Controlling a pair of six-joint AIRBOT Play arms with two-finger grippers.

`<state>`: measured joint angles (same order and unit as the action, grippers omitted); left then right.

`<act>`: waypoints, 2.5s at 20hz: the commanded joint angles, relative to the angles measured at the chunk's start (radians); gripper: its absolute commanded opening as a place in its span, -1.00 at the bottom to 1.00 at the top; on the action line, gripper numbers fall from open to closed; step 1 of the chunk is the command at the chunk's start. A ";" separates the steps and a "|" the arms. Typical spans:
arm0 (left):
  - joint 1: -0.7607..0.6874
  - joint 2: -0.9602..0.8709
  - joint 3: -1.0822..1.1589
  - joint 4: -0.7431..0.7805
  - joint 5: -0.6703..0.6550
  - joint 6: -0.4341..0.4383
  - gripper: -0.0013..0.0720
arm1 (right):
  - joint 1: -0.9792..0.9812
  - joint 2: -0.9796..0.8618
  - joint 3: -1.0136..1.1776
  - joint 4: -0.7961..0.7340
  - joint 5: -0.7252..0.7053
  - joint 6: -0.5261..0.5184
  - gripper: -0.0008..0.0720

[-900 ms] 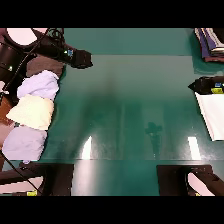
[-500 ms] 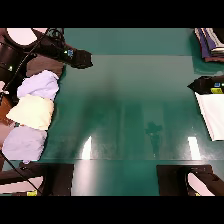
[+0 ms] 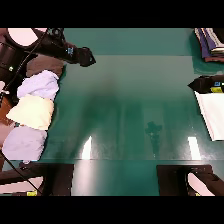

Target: Fold the shirts.

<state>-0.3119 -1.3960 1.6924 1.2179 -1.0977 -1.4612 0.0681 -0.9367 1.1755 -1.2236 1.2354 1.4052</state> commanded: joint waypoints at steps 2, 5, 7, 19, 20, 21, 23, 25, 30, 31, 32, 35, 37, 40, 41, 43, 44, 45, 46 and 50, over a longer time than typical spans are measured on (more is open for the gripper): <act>0.051 -0.023 0.000 0.478 0.131 -0.143 0.85 | 0.001 0.000 0.000 0.000 -0.005 0.001 -0.93; 0.198 -0.089 0.000 0.498 0.182 -0.190 0.85 | 0.001 -0.001 0.000 0.000 -0.007 0.001 -0.93; 0.288 -0.158 0.000 0.476 0.224 -0.189 0.86 | 0.001 0.000 0.000 0.001 -0.010 0.001 -0.93; 0.478 -0.483 0.005 0.420 0.487 -0.176 0.85 | 0.001 -0.001 0.000 0.002 -0.023 0.001 -0.93; 0.478 -0.492 0.005 0.419 0.494 -0.176 0.85 | 0.001 -0.001 0.000 0.002 -0.024 0.001 -0.93; 0.478 -0.498 0.005 0.419 0.498 -0.176 0.85 | 0.001 -0.001 0.000 0.002 -0.025 0.001 -0.93; 0.478 -0.500 0.005 0.418 0.513 -0.179 0.62 | 0.002 -0.001 0.000 0.002 -0.025 0.002 -0.94; 0.478 -0.500 0.019 0.416 0.506 -0.181 -0.62 | 0.001 -0.001 0.000 0.002 -0.031 0.002 -0.93; 0.478 -0.489 0.241 0.393 0.301 -0.181 -0.89 | 0.002 0.000 0.000 0.002 -0.053 0.001 -0.93; 0.478 -0.459 0.290 0.370 0.283 -0.180 -0.89 | 0.001 0.004 0.002 0.006 -0.074 0.002 -0.94; 0.473 -0.417 0.327 0.359 0.271 -0.180 -0.89 | 0.001 0.013 0.002 0.020 -0.114 0.001 -0.94; 0.425 -0.211 0.372 0.349 0.253 -0.102 -0.89 | 0.001 0.055 0.003 0.079 -0.280 0.001 -0.94; 0.378 -0.058 0.372 0.347 0.187 -0.053 -0.89 | 0.001 0.092 0.003 0.100 -0.360 0.001 -0.94; 0.277 0.120 0.372 0.345 0.032 -0.035 -0.89 | 0.001 0.106 0.072 0.105 -0.339 0.000 -0.94; 0.224 0.161 0.372 0.346 -0.013 -0.022 -0.89 | 0.001 0.094 0.121 0.105 -0.303 0.000 -0.94; 0.106 0.202 0.365 0.345 -0.084 -0.024 -0.89 | 0.001 0.060 0.218 0.104 -0.234 0.000 -0.94; 0.042 0.204 0.353 0.345 -0.122 -0.030 -0.89 | 0.001 0.041 0.262 0.104 -0.207 0.000 -0.94; -0.032 0.202 0.324 0.342 -0.150 -0.045 -0.89 | 0.001 0.025 0.298 0.104 -0.185 0.000 -0.94; -0.113 0.201 0.274 0.341 -0.160 -0.058 -0.89 | 0.001 0.009 0.336 0.104 -0.157 0.000 -0.94; -0.377 0.200 -0.028 0.268 -0.087 -0.056 -0.79 | 0.001 -0.037 0.455 0.105 -0.047 0.000 -0.94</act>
<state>-0.5152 -1.2068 1.8370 1.5452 -1.2060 -1.5120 0.0700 -0.9428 1.5459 -1.1206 1.0985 1.4055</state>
